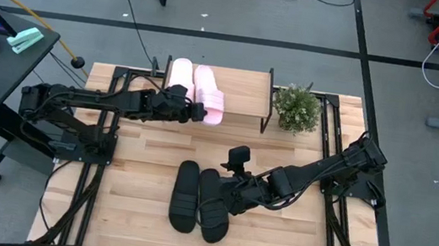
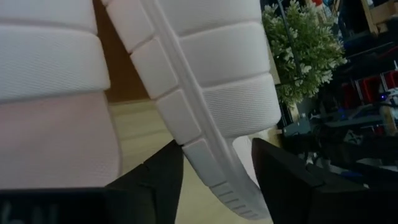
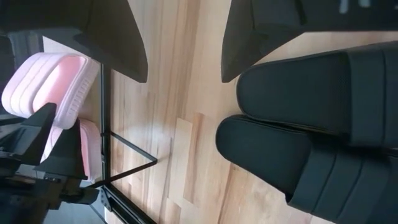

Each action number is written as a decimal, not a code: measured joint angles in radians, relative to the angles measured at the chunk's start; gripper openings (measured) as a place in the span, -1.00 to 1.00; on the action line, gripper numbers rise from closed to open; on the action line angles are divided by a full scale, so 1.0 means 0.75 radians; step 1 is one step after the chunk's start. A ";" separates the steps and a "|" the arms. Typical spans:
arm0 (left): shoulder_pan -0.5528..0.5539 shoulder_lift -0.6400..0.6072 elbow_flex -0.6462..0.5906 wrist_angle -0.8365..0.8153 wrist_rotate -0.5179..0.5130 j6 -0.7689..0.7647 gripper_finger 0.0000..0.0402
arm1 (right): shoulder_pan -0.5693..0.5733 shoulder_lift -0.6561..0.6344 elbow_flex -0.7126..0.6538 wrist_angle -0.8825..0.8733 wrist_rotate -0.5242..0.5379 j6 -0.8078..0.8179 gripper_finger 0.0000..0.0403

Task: Pick and place slides into the shelf
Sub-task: Put the pink slide on the shelf

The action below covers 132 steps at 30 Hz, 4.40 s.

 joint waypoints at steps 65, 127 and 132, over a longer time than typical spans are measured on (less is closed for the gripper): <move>-1.603 -0.268 -0.001 -0.117 -1.411 0.366 0.27 | -0.110 0.000 0.000 -0.037 -0.012 0.076 0.05; -1.678 -0.188 -0.002 -0.845 -1.737 -0.138 -0.53 | -0.569 0.152 0.001 0.473 -0.261 -0.458 0.04; -1.678 -0.188 -0.001 -0.848 -1.725 -0.138 -0.56 | -0.596 0.167 0.001 0.475 -0.196 -0.456 -0.14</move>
